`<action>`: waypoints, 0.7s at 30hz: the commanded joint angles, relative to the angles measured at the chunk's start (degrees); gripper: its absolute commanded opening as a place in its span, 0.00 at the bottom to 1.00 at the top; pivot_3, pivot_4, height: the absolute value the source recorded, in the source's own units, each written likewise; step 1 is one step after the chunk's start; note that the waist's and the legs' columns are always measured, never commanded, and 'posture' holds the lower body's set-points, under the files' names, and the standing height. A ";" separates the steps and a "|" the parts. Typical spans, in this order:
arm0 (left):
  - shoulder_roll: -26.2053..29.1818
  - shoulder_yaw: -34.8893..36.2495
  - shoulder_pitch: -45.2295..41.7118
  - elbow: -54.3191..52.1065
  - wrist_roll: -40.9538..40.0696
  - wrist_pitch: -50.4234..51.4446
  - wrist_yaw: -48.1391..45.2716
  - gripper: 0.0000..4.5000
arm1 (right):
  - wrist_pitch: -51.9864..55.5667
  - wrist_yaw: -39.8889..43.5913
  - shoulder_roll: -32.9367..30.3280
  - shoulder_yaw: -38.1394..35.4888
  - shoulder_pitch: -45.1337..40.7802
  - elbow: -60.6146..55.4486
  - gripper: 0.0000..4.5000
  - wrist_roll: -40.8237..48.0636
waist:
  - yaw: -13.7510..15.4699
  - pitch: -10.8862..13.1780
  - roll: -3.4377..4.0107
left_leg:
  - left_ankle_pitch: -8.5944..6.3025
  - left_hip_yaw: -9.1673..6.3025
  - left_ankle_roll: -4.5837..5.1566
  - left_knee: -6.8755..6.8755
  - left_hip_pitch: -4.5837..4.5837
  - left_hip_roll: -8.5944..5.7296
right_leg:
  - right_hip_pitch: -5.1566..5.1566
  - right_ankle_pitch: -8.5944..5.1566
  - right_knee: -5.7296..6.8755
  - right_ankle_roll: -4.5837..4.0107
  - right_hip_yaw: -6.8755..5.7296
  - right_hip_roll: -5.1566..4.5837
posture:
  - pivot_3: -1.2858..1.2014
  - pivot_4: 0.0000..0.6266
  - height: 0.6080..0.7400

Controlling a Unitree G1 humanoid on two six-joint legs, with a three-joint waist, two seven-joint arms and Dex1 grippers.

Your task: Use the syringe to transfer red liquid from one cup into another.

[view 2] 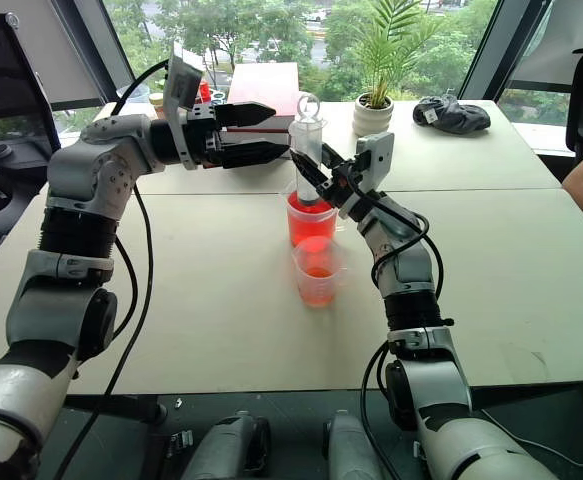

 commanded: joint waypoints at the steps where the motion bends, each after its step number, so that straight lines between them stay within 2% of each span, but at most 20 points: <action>1: -2.83 0.88 -5.51 6.27 1.98 -5.06 1.53 1.00 | -1.11 0.20 -0.05 0.56 0.35 -2.50 0.31 -0.16 | 0.08 0.00 0.00 | 0.00 -0.01 0.00 0.00 0.00 0.00 | 0.00 0.00 0.00 0.00 -0.01 0.01 | 0.52 0.24 1.00; 9: -7.12 2.22 -11.04 18.26 4.51 -11.97 1.99 1.00 | -0.94 0.17 -0.45 1.90 1.18 -3.89 0.31 -0.74 | -0.22 0.01 -0.01 | 0.00 0.00 0.01 -0.01 0.00 0.02 | -0.01 0.00 0.00 0.01 0.00 0.05 | 0.52 0.24 1.00; 12: -7.75 1.93 -11.71 20.83 5.49 -13.40 1.48 0.81 | -0.88 0.01 -0.53 2.06 1.18 -4.14 0.31 -0.80 | -0.16 0.01 -0.02 | 0.00 -0.02 0.01 -0.01 0.00 0.03 | -0.01 0.00 0.01 0.01 0.00 0.07 | 0.52 0.24 1.00; 18: -8.44 1.56 -11.58 22.54 6.91 -14.52 0.17 0.09 | -0.64 -0.12 -0.88 2.17 1.01 -4.82 0.31 -0.78 | -0.07 0.02 -0.03 | 0.00 -0.01 0.01 0.00 -0.01 0.03 | -0.01 0.00 0.01 0.01 0.00 0.05 | 0.52 0.24 1.00; 19: -8.49 1.64 -11.60 22.62 7.01 -14.61 0.13 0.01 | -0.53 -0.14 -0.96 2.14 0.96 -4.95 0.31 -0.73 | 0.04 0.02 -0.03 | 0.00 -0.01 0.01 0.00 -0.01 0.03 | -0.01 0.00 0.01 0.01 0.00 0.05 | 0.52 0.24 1.00; 21: -8.57 2.15 -12.17 22.83 7.06 -14.74 0.86 0.01 | -0.27 -0.14 -1.13 2.04 0.82 -5.15 0.31 -0.66 | 0.00 0.02 -0.03 | 0.00 -0.01 0.01 0.00 -0.02 0.02 | -0.01 0.00 0.00 0.01 0.00 0.04 | 0.52 0.24 1.00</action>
